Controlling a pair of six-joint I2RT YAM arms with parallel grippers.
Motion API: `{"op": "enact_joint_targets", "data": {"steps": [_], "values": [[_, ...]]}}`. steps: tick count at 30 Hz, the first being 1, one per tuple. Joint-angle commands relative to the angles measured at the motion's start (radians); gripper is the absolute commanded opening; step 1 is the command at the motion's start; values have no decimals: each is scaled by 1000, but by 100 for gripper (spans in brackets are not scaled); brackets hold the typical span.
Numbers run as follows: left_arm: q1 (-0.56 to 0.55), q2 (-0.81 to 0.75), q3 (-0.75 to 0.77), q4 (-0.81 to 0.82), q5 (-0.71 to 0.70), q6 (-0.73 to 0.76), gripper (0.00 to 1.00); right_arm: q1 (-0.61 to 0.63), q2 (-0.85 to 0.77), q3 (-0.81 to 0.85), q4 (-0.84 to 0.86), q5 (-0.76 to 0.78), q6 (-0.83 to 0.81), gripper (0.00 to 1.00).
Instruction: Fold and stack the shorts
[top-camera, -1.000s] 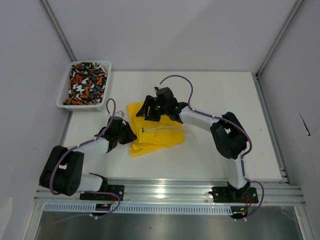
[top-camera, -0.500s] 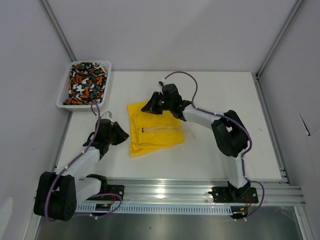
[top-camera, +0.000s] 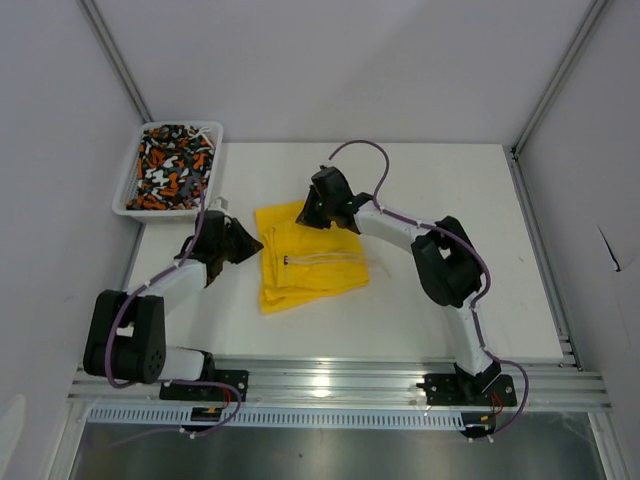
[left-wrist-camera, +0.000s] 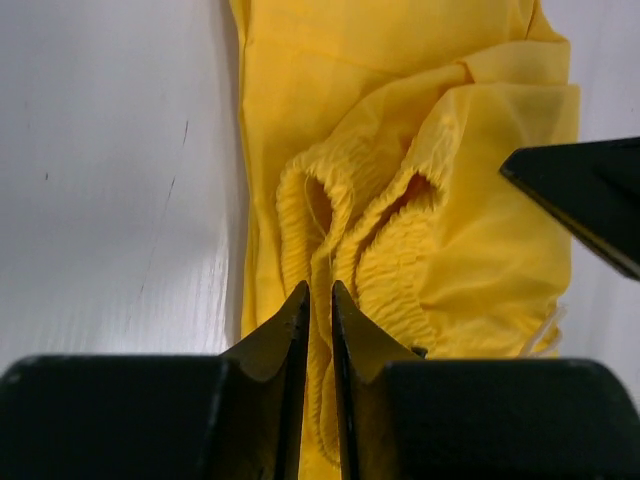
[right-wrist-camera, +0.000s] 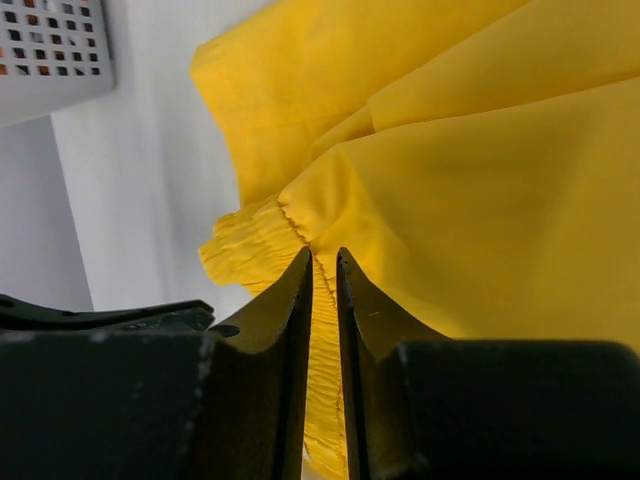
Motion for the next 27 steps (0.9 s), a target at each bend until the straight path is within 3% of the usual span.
{"op": "enact_joint_targets", "data": {"steps": [1, 11, 17, 27], "values": [[11, 84, 76, 58, -2, -10, 16, 14, 69, 71, -44, 34, -22, 17], [16, 322, 220, -1, -45, 25, 9, 55, 169, 158, -2, -45, -31, 17], [19, 336, 218, 7, -37, 32, 8, 90, 129, 109, 95, -76, -73, 17], [20, 338, 223, 6, -27, 39, 7, 92, 152, 117, 77, -88, -62, 20]]}}
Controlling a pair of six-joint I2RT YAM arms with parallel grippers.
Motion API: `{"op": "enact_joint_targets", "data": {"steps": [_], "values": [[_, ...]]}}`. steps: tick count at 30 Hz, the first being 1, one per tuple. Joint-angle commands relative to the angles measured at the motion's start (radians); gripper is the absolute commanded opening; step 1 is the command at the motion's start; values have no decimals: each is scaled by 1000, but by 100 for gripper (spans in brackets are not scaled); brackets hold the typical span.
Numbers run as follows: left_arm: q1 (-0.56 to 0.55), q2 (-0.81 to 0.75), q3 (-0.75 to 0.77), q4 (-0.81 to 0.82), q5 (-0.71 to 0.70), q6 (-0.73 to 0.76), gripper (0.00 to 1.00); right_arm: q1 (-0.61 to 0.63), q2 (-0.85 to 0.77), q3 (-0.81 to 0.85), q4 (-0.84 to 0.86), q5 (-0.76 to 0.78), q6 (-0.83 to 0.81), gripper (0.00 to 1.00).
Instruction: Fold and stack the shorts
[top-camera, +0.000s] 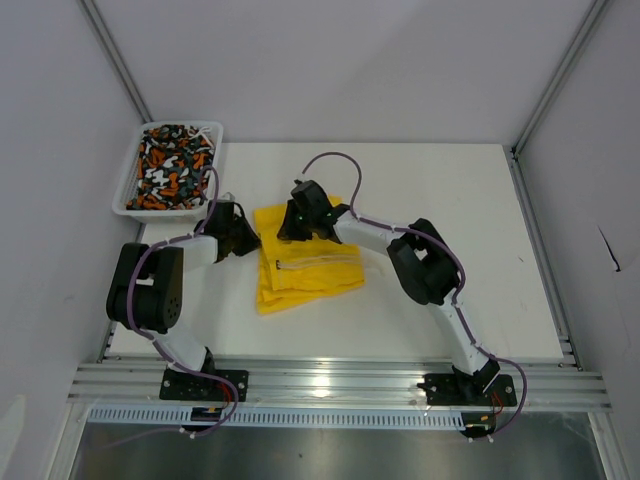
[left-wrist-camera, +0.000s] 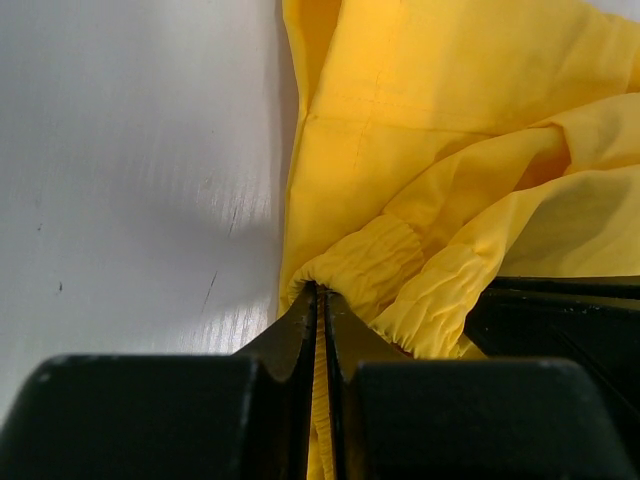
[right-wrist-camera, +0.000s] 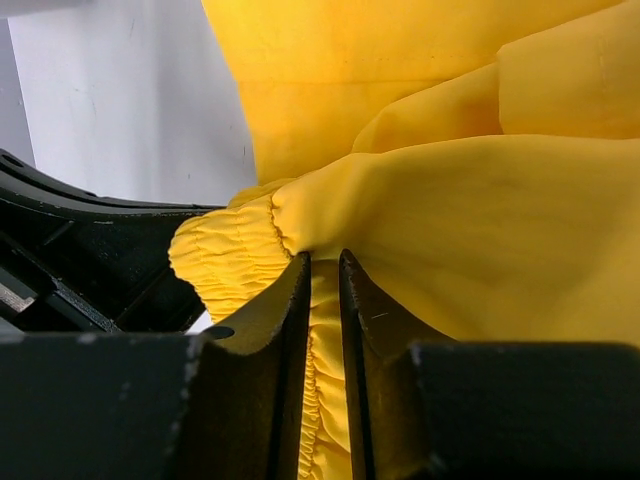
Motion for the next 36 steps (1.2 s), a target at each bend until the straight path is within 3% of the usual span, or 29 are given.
{"op": "enact_joint_targets", "data": {"steps": [1, 10, 19, 29, 36], "values": [[6, 4, 29, 6, 1, 21, 7, 2, -17, -14, 49, -43, 1, 20], [78, -76, -36, 66, 61, -3, 9, -30, -173, -68, 43, -126, -41, 28], [104, -220, -116, 89, 79, -15, 9, -52, -377, -398, 312, -291, 38, 27], [69, -376, -195, 222, 205, -78, 12, 25, -249, -478, 417, -327, 97, 24], [-14, -294, -87, 179, 196, -38, 13, 66, -127, -458, 437, -296, 140, 24]]}}
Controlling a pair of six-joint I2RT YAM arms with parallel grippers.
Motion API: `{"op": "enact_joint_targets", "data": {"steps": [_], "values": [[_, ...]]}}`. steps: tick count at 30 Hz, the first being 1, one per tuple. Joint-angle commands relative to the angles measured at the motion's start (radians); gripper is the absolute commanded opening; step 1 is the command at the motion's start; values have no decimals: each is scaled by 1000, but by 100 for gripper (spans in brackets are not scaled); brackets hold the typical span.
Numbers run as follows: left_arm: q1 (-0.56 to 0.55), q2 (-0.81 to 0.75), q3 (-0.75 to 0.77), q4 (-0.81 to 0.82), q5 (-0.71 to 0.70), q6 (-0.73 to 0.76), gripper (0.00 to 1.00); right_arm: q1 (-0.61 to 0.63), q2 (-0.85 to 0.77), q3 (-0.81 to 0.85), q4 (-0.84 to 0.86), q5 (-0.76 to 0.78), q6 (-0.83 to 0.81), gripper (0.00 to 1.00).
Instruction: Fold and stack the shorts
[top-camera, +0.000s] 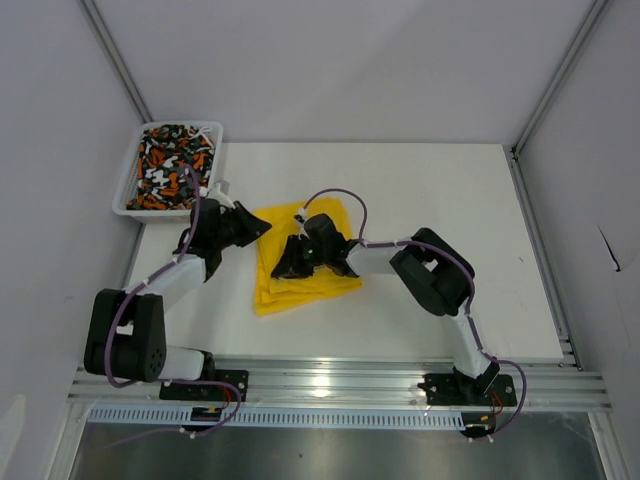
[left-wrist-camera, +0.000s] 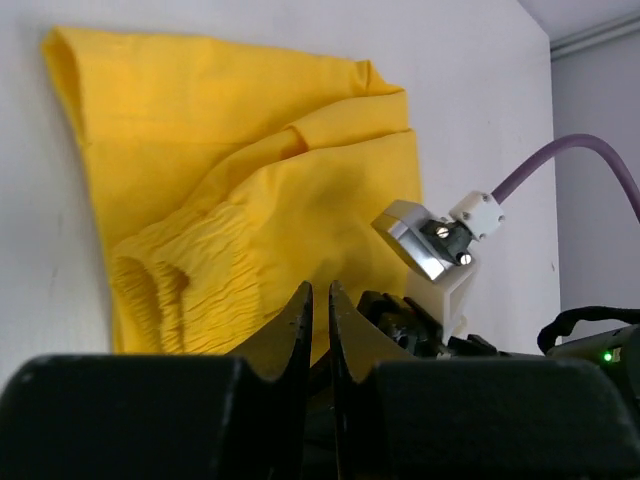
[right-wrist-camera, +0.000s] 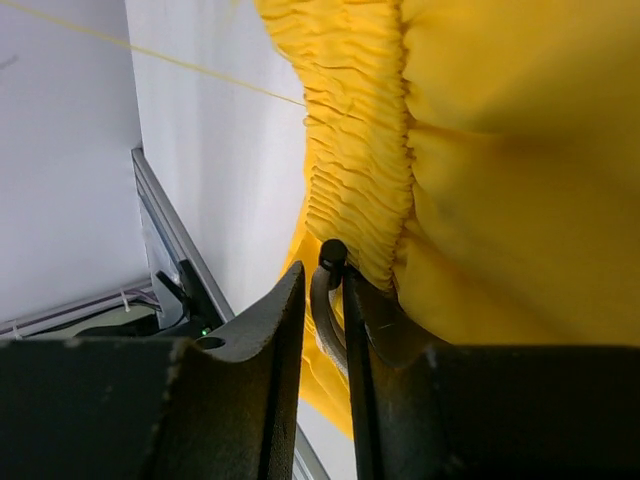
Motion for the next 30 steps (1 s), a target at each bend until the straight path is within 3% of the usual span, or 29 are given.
{"op": "enact_joint_targets", "data": {"steps": [1, 8, 13, 18, 26, 30], "values": [[-23, 58, 60, 29, 19, 4, 13, 14, 21, 19, 10, 37, 14, 24], [-28, 248, 121, 12, -16, 12, 11, 14, -22, 12, -7, 68, 0, 25], [-28, 370, 152, 27, -19, 1, 9, 13, -88, 20, -25, 69, -18, 32], [-28, 431, 170, 18, -41, 9, 9, -10, -226, 45, -139, 120, -87, 47], [-36, 421, 221, -25, -14, 49, 10, -150, -361, 34, -349, 178, -202, 87], [-36, 325, 215, -75, -25, 65, 18, -289, -393, -15, -364, 151, -236, 95]]}}
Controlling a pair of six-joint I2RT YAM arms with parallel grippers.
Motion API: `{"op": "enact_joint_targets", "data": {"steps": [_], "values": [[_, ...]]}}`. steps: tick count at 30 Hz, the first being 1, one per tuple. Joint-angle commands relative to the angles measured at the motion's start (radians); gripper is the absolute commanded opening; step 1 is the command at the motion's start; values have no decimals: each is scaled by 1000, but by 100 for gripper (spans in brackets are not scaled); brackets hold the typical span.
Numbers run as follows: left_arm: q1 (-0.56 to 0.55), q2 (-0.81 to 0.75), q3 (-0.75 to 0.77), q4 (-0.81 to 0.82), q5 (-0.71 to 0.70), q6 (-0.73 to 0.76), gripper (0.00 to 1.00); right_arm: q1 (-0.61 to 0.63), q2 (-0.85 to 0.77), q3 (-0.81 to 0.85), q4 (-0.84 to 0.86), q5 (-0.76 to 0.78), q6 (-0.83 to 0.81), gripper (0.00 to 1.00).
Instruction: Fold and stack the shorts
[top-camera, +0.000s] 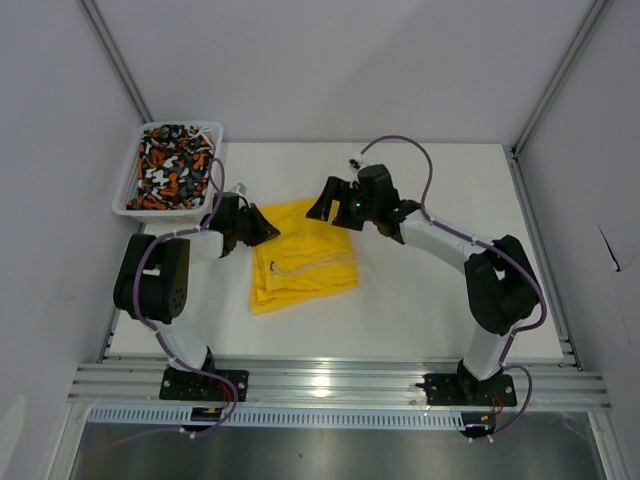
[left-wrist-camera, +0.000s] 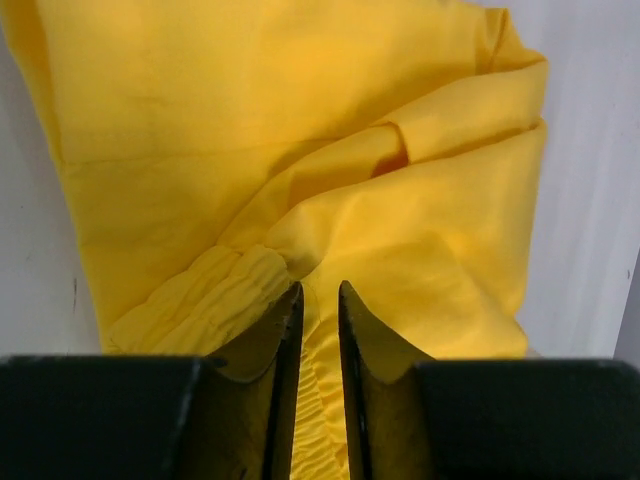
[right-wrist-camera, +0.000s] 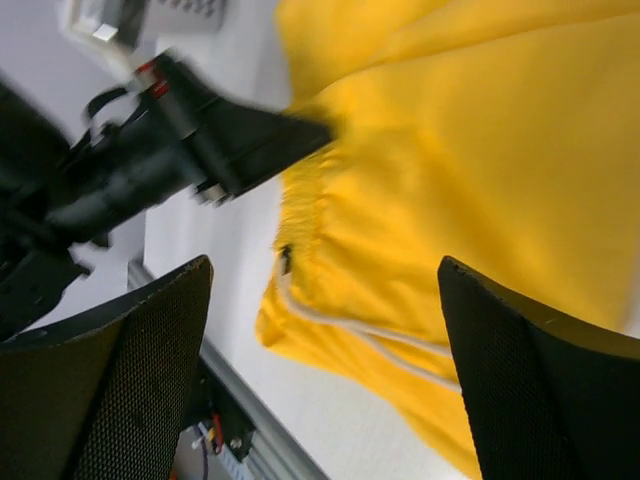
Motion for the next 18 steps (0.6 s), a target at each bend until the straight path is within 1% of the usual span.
{"op": "enact_joint_targets", "data": {"steps": [1, 2, 3, 5, 7, 8, 9, 11, 12, 13, 15, 18], "values": [[-4, -111, 20, -69, -20, 50, 25, -110, -34, -32, -67, -10, -71, 95], [-4, -153, 30, -86, -23, 53, 30, -136, -24, -29, -67, -49, -78, 94], [-4, -172, 33, -124, -21, 60, 42, -183, -15, -14, -67, -70, -84, 94], [-4, -232, 42, -164, -23, 66, 51, -228, 34, 15, -78, -139, -113, 93], [-4, -275, 37, -191, -29, 65, 67, -274, 79, 73, -86, -196, -134, 92], [-4, -298, 13, -191, -29, 57, 73, -285, 129, 93, -89, -245, -148, 92], [-4, -342, -4, -187, -21, 36, 83, -296, 154, 113, -86, -273, -153, 92], [-5, -388, -45, -171, -17, 16, 89, -311, 230, 171, -80, -348, -165, 92], [-7, -436, -65, -155, -20, -4, 95, -313, 255, 191, -83, -363, -170, 92], [-10, -457, -108, -151, -23, -10, 97, -314, 277, 208, -80, -380, -173, 91], [-14, -522, -130, -161, -43, -27, 99, -319, 342, 256, -83, -415, -174, 90], [-24, -588, -188, -187, -64, -45, 99, -319, 418, 312, -100, -437, -179, 87]]}}
